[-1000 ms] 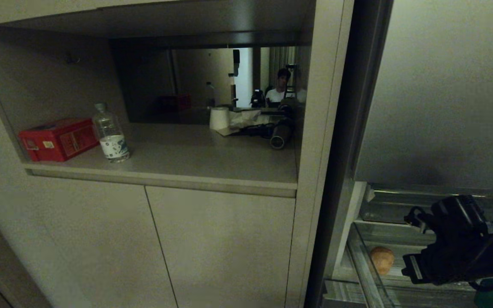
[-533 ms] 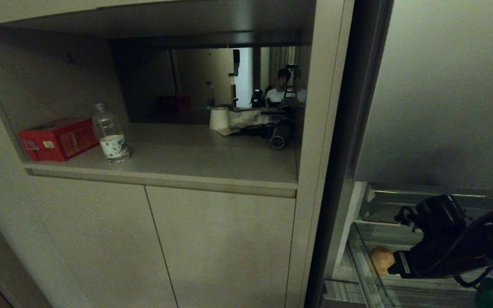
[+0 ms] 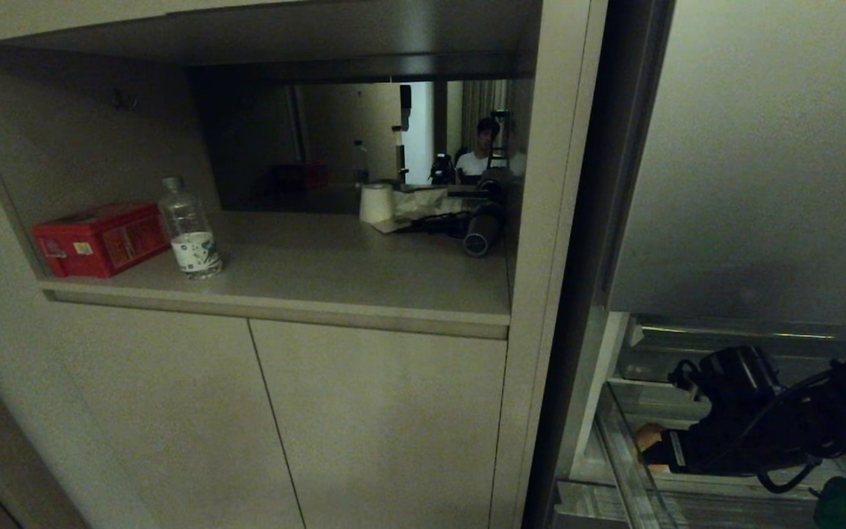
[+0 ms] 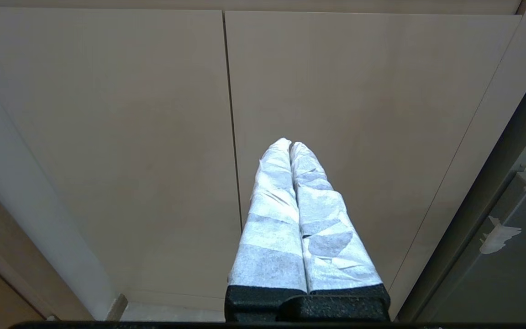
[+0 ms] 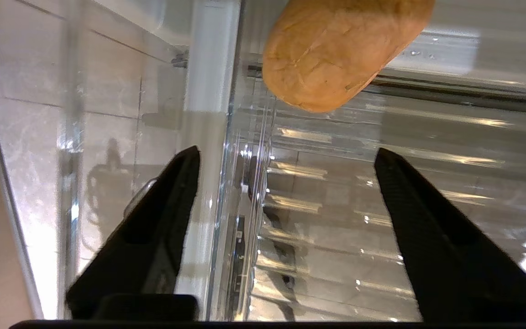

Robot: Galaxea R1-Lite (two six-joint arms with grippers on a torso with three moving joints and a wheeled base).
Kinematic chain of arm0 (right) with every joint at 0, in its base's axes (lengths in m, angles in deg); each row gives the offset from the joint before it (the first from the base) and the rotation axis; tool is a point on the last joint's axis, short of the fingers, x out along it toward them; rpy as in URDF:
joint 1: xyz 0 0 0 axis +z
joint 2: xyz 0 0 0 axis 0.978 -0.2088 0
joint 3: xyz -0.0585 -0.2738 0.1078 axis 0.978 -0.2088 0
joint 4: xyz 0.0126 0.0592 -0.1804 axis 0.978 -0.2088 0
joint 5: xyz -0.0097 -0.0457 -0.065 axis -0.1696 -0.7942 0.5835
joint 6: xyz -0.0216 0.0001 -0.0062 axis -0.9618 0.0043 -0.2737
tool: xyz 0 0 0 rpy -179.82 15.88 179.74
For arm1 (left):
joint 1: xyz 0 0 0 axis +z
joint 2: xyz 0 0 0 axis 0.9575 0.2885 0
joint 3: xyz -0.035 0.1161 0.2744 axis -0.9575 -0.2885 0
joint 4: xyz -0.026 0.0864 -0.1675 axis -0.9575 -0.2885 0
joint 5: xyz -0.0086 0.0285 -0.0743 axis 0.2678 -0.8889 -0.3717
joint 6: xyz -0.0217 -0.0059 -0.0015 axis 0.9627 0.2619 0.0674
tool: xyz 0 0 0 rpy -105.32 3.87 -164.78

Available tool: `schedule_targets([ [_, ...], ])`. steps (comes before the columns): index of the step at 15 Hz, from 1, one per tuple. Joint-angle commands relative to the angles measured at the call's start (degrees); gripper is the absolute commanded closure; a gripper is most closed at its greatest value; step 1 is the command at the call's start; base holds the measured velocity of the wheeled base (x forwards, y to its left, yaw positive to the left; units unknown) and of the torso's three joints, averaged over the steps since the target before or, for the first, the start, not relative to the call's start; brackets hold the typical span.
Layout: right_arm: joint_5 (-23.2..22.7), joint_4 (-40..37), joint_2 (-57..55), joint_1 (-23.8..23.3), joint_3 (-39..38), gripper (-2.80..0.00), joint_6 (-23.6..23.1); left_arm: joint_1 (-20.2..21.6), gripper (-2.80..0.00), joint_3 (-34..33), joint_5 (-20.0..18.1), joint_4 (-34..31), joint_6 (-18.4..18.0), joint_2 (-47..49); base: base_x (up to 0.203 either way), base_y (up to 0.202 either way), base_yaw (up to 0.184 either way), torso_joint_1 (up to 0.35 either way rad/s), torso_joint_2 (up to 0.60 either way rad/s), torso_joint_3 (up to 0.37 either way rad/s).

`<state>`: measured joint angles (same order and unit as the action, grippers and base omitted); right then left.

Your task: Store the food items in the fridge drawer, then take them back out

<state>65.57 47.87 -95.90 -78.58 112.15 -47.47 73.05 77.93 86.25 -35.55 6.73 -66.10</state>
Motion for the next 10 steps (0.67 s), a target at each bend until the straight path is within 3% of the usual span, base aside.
schedule_targets([
  [1, -0.09, 0.15, -1.35, -0.25, 0.29, -2.80, 0.26, 0.01, 0.00, 0.05, 0.02, -0.03, -0.01, 0.01, 0.000, 0.000, 0.000, 0.000, 0.00, 0.000],
  [6, 0.00, 7.85, -6.59, -0.52, 0.54, -2.80, 1.47, 0.01, 0.00, -0.04, 0.02, -0.03, 0.08, 0.01, 0.000, 0.000, 0.000, 0.000, 0.00, 0.000],
  [10, 0.08, 9.37, -9.25, -0.51, 2.56, -2.80, 3.07, 0.01, 0.00, -0.04, 0.02, -0.03, 0.08, 0.01, 0.000, 0.000, 0.000, 0.000, 0.00, 0.000],
])
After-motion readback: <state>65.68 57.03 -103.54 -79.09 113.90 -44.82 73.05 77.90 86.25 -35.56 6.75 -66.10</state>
